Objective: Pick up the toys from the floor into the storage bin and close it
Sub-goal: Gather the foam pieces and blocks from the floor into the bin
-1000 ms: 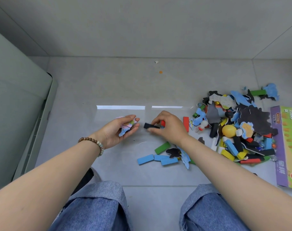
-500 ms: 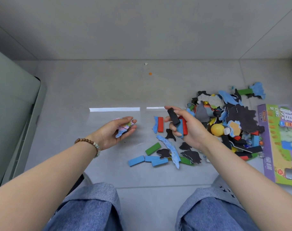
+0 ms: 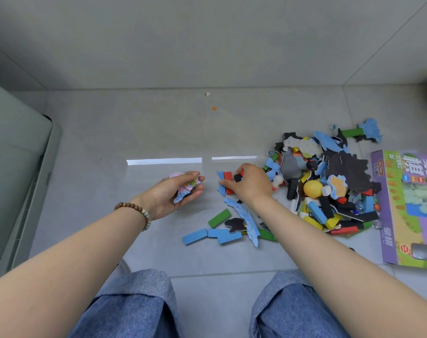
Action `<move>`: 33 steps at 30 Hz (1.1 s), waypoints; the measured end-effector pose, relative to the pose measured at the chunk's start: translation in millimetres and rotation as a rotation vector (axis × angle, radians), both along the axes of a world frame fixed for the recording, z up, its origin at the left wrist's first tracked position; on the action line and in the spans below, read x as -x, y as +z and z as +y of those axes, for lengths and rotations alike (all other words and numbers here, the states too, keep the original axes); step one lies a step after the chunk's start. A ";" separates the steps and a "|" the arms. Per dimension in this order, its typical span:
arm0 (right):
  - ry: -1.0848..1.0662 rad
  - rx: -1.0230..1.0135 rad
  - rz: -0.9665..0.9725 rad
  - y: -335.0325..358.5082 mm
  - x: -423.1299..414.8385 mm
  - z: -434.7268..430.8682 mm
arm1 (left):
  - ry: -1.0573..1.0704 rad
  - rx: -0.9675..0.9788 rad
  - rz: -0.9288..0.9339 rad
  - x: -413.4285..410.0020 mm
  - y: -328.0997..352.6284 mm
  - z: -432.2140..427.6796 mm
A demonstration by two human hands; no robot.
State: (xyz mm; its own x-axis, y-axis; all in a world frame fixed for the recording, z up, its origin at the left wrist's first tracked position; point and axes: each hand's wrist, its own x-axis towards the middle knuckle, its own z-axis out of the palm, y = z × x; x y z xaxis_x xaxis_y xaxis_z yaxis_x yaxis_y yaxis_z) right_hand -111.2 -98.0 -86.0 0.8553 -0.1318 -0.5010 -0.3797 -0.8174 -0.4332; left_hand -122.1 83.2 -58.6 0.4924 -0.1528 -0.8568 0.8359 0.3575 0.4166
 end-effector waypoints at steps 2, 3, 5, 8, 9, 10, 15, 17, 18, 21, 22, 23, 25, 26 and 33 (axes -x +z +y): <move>0.000 -0.011 0.012 -3.3 -1.0 2.0 | -0.004 0.002 -0.003 0.6 -0.5 0.2; -0.022 -0.081 0.015 -4.6 -1.5 1.5 | -0.006 0.003 -0.004 0.6 -0.6 0.4; -0.110 -0.302 0.002 -2.2 -0.3 -1.6 | -0.012 0.005 -0.007 0.8 -0.4 0.7; -0.305 -0.650 0.019 11.1 3.8 -12.4 | -0.018 0.007 -0.007 1.1 -0.7 0.1; -0.359 -0.752 0.069 15.4 4.7 -17.8 | -0.018 0.008 -0.006 1.3 -0.5 -0.5; -0.399 -0.864 0.120 19.7 5.2 -23.5 | -0.020 0.007 -0.006 1.2 -0.4 -1.6; -0.505 -1.261 0.170 35.4 2.8 -55.3 | -0.039 0.006 -0.006 -0.2 -0.1 -9.9; -0.469 -1.189 0.147 36.2 1.8 -67.2 | -0.049 0.006 -0.008 -1.2 -0.9 -14.3; -0.444 -1.128 0.147 35.4 2.0 -72.0 | -0.056 0.007 -0.008 -1.6 -1.7 -16.7; -0.358 -0.907 0.134 28.9 5.3 -79.4 | -0.078 0.019 -0.010 -3.0 -3.3 -23.6; -0.338 -0.827 0.119 28.2 6.9 -78.5 | -0.083 0.024 -0.011 -3.4 -3.9 -25.5; -0.321 -0.750 0.094 25.6 8.2 -77.8 | -0.087 0.027 -0.011 -3.7 -4.3 -26.9; -0.264 -0.590 0.015 18.9 11.0 -74.7 | -0.098 0.030 -0.011 -3.7 -4.3 -29.0; -0.213 -0.489 -0.036 14.7 11.9 -72.9 | -0.101 0.032 -0.011 -3.8 -4.0 -29.4; 0.030 0.111 -0.082 8.0 5.0 -51.7 | -0.087 0.022 -0.009 -3.8 -1.5 -25.3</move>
State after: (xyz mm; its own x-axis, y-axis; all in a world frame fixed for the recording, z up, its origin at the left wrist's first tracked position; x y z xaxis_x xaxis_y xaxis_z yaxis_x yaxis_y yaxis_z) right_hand -116.1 -149.7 -78.0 0.8973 -0.1565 -0.4127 -0.3213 -0.8726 -0.3678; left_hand -118.3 57.9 -60.1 0.4845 -0.2140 -0.8482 0.8602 0.2927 0.4175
